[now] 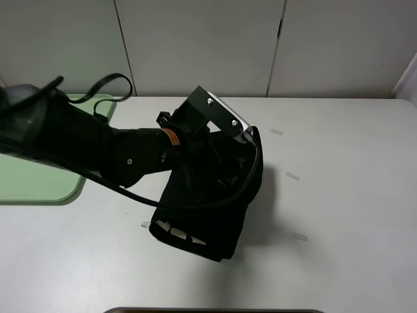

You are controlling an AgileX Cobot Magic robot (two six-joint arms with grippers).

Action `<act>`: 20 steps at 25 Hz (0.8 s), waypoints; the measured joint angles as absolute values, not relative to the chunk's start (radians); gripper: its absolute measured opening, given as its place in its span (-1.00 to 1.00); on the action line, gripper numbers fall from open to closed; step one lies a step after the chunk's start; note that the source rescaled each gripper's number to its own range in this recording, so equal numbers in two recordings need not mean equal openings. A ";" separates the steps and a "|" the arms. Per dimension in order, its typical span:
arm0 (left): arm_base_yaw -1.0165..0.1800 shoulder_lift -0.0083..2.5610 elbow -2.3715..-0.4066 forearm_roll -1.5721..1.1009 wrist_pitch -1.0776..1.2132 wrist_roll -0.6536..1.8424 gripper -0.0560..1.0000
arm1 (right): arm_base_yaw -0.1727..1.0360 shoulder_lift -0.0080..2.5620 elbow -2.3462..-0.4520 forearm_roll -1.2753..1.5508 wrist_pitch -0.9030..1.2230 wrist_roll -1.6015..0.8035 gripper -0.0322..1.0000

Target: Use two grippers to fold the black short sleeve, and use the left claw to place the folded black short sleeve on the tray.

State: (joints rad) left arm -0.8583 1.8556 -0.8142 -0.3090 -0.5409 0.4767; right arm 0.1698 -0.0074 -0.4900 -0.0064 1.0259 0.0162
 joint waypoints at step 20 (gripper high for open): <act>-0.870 2.015 -0.707 -0.253 -0.701 0.352 0.88 | 0.170 -0.007 -0.490 -0.006 1.026 0.016 1.00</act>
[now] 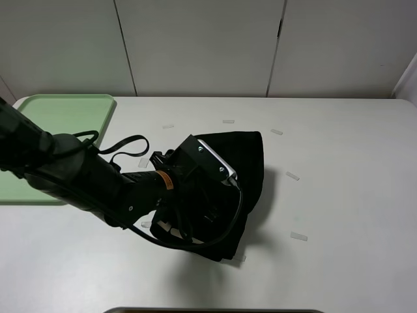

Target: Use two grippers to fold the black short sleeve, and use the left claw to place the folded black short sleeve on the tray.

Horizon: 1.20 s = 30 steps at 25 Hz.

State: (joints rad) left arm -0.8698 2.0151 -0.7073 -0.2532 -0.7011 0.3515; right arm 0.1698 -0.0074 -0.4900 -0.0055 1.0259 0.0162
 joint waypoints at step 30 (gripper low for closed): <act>-0.813 2.177 -1.056 -0.339 -0.679 0.253 0.83 | 0.170 -0.007 -0.490 -0.006 1.026 0.016 1.00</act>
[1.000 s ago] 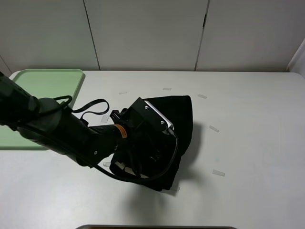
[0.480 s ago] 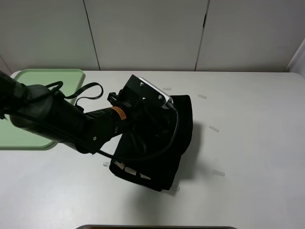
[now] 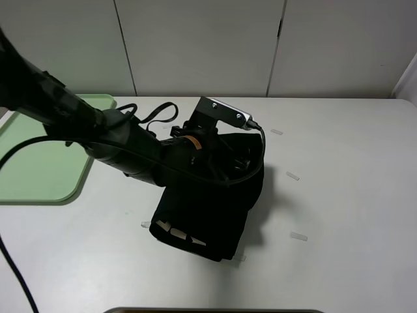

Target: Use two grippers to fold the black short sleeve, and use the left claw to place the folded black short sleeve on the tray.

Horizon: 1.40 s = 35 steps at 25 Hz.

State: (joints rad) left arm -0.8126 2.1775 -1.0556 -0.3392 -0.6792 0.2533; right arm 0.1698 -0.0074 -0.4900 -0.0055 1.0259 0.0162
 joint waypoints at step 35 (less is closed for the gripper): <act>-0.415 1.811 -1.159 -0.433 0.721 0.293 0.79 | 0.170 -0.007 -0.490 -0.006 1.026 0.016 1.00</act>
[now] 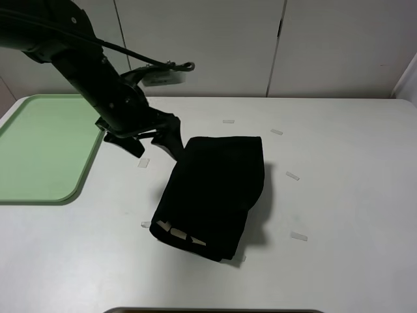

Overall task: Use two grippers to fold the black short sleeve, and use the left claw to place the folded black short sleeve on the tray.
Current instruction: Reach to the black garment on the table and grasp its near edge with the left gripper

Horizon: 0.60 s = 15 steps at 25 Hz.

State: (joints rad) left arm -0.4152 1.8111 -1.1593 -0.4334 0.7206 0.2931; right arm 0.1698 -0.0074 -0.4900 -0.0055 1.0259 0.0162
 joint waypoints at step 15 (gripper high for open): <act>-0.397 1.957 -1.027 -0.637 0.572 0.497 0.78 | 0.170 -0.007 -0.490 -0.006 1.026 0.016 1.00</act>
